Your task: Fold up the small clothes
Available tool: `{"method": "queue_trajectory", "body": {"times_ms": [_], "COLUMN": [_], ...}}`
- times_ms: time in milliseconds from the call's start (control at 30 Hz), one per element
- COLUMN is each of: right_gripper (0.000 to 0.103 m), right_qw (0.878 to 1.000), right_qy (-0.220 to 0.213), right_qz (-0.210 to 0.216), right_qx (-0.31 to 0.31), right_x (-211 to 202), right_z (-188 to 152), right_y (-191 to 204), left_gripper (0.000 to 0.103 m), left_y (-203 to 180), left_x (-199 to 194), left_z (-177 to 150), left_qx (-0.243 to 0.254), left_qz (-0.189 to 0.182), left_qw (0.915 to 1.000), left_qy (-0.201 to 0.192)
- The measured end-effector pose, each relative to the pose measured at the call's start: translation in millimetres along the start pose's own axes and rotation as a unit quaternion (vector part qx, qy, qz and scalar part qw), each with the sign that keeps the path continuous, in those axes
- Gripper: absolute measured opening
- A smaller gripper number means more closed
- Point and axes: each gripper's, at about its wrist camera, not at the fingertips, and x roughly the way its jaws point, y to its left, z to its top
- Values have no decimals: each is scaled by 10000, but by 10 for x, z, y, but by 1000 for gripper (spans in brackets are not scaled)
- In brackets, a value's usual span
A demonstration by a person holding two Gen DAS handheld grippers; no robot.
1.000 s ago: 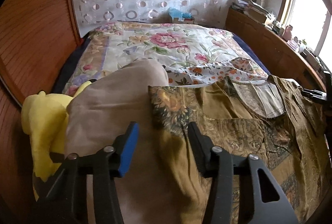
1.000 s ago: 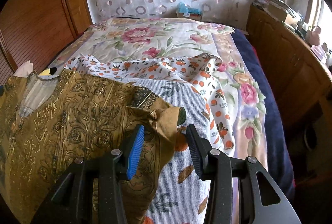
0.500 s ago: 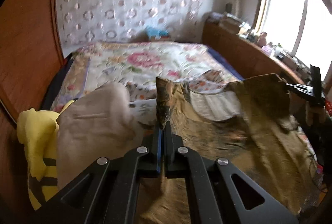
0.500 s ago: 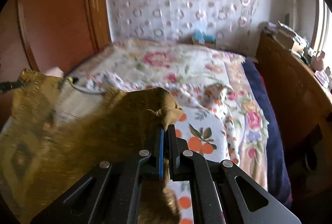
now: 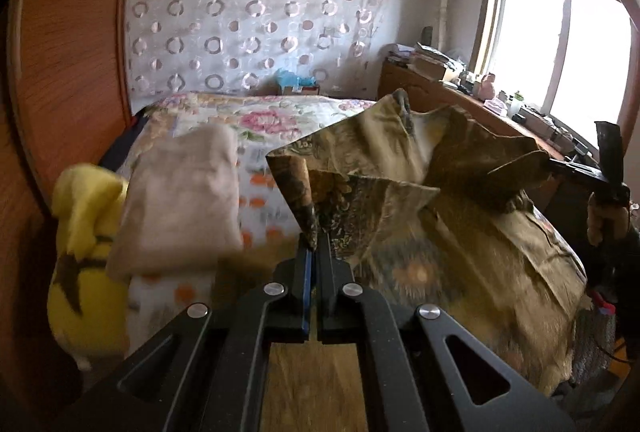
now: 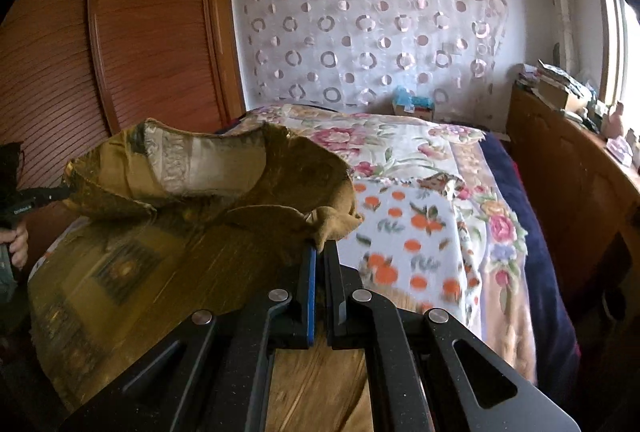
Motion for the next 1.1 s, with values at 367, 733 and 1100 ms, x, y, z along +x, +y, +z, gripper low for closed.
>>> {"method": "queue_trajectory", "body": {"times_ms": [367, 733, 1100], "right_gripper": [3, 3, 41], "right_qw": [9985, 9952, 9934], "right_qy": [133, 567, 72], "right_qz": [-229, -672, -1106], "right_qx": [475, 425, 297], "right_x": [-776, -1122, -1227], "right_z": [-724, -630, -396], "right_y": [63, 275, 329], "left_gripper": [2, 2, 56], "left_y": [23, 129, 338], "left_x": [-458, -922, -880], "left_z": [-479, -623, -490], "left_qx": [-286, 11, 7], "left_qz": [6, 363, 691], "left_qw": [9996, 9993, 9974], "left_qy": [22, -88, -211]}}
